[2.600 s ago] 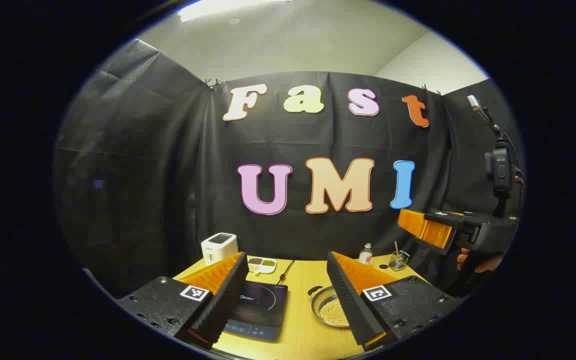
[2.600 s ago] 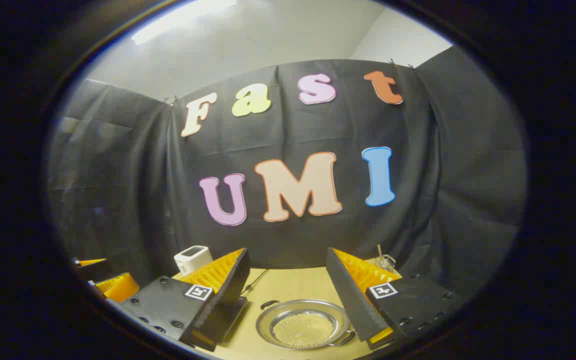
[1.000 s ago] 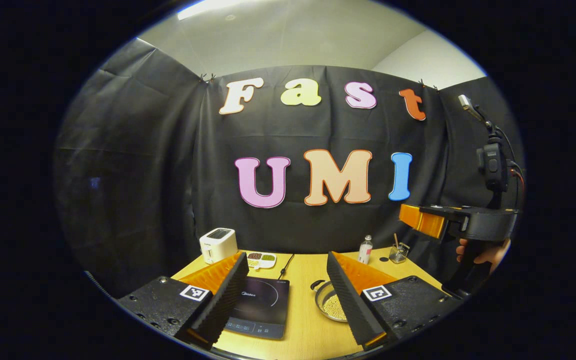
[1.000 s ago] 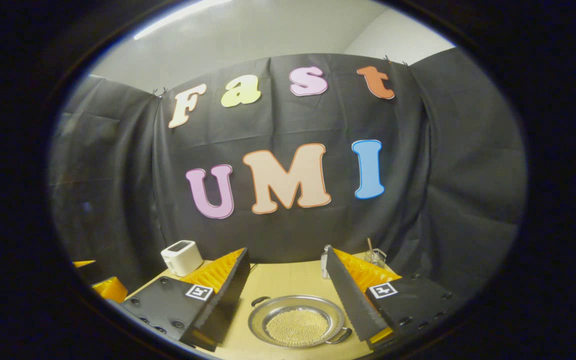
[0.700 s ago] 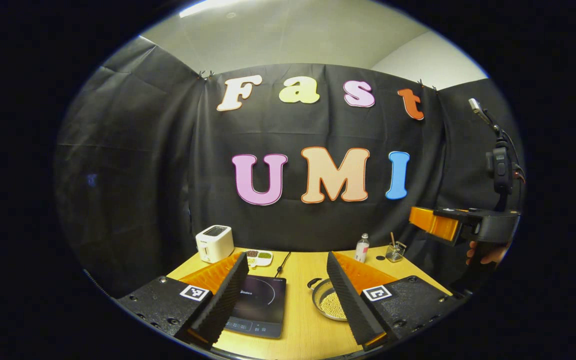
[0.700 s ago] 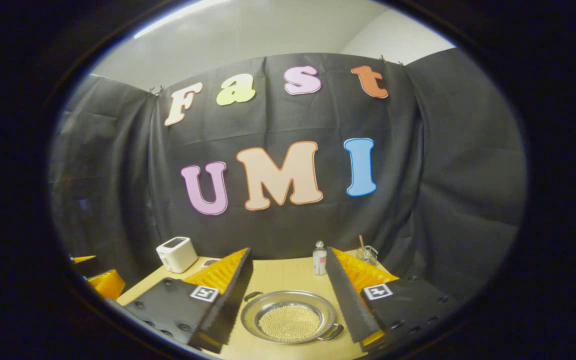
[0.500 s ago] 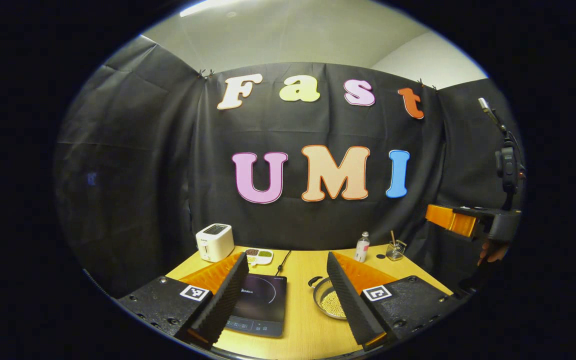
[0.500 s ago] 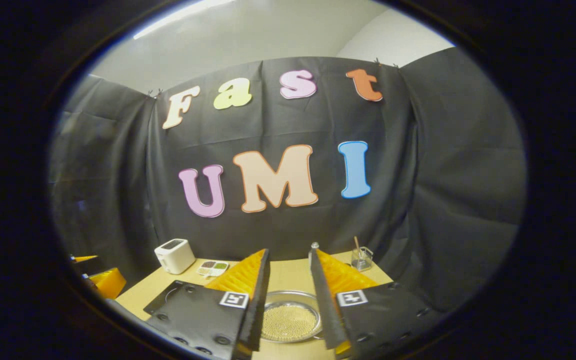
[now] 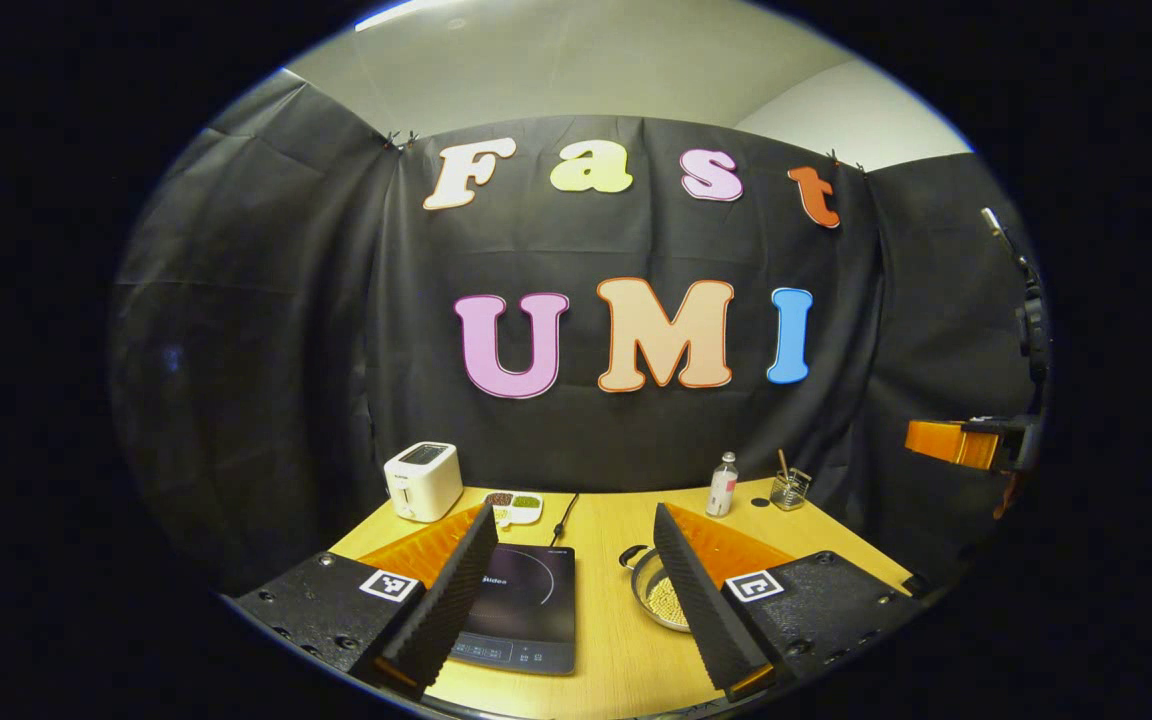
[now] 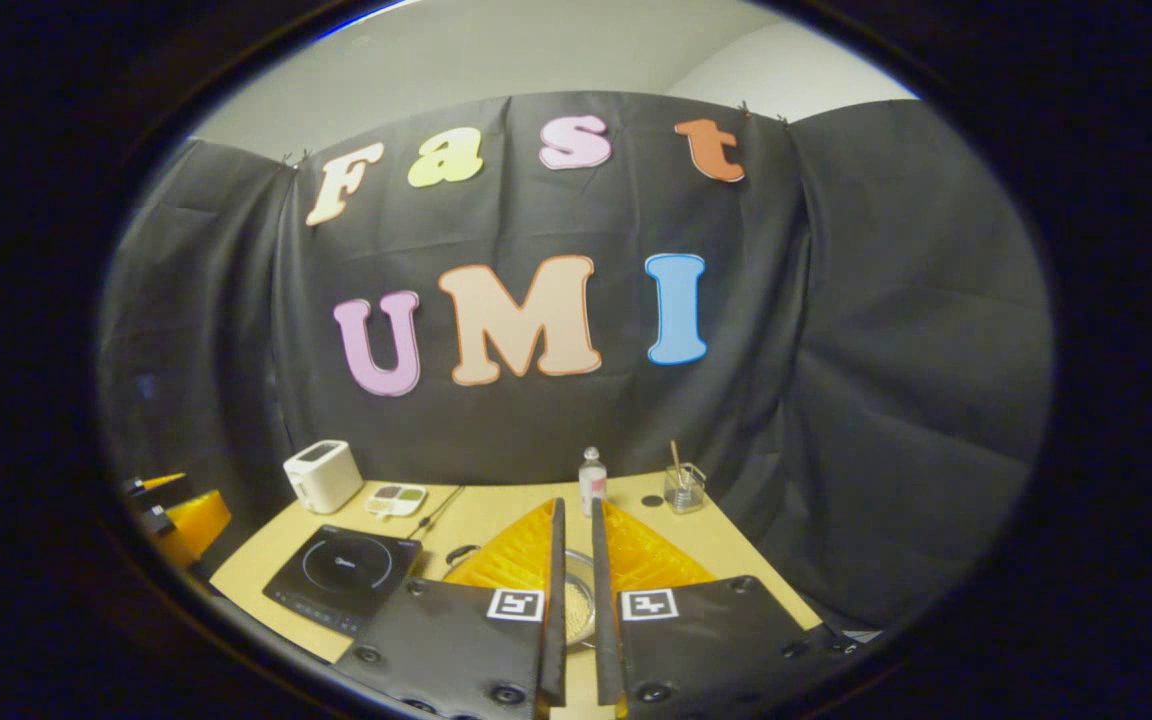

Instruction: First push the handle of the pot to place it horizontally, then grasp the pot with both hands and set it on the induction cooktop.

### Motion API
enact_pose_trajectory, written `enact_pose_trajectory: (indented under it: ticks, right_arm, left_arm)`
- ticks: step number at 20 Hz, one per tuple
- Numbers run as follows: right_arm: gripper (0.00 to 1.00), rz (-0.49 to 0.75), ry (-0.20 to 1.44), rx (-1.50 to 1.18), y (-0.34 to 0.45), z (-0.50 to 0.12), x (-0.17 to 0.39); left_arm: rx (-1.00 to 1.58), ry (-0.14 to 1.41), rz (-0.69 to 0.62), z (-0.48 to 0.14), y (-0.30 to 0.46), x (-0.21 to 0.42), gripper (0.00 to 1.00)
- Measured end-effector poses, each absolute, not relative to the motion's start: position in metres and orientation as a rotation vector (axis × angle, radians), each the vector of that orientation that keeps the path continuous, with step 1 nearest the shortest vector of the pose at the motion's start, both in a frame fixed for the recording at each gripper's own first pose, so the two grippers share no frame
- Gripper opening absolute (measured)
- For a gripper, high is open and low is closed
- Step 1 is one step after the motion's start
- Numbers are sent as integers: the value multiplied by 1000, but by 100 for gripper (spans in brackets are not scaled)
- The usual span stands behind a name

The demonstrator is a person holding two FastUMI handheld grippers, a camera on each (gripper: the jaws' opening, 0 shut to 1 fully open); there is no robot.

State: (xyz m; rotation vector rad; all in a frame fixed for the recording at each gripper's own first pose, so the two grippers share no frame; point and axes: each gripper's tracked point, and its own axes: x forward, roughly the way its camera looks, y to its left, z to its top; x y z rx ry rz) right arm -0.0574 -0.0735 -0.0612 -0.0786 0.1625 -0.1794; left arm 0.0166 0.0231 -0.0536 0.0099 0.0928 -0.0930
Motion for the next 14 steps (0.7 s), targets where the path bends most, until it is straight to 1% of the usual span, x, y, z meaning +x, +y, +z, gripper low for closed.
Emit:
enact_pose_trajectory:
  ticks: [1,2,3,5,6,7,8,9,10,11,12,13,14]
  right_arm:
    - [9,-183,192,-77,-77,-71,-60]
    - [9,-186,223,-72,-80,-81,-64]
    - [10,-188,256,-66,-83,-91,-66]
    - [10,-190,334,-57,-88,-114,-70]
    - [14,-189,374,-55,-89,-126,-74]
    - [14,-188,411,-53,-90,-136,-78]
    - [14,-188,447,-51,-92,-146,-82]
    - [9,-187,481,-42,-93,-156,-84]
    - [14,-186,520,-23,-92,-167,-88]
    - [8,-177,565,5,-89,-179,-90]
    - [6,-169,607,34,-85,-192,-92]
    - [3,-164,652,60,-82,-205,-93]
    - [8,-162,698,86,-81,-218,-94]
  left_arm:
    - [11,104,-91,-58,26,18,96]
    - [15,111,-84,-60,31,18,92]
    - [20,115,-75,-63,35,19,96]
    - [27,125,-58,-67,42,22,96]
    - [27,129,-54,-69,44,24,96]
    - [25,133,-51,-70,46,25,92]
    - [25,137,-44,-72,49,25,96]
    - [24,140,-38,-73,52,25,96]
    - [23,143,-34,-74,54,26,96]
    - [21,143,-32,-75,57,26,92]
    - [19,140,-32,-75,58,26,96]
    - [20,138,-27,-75,60,26,96]
    - [25,139,-19,-76,63,26,96]
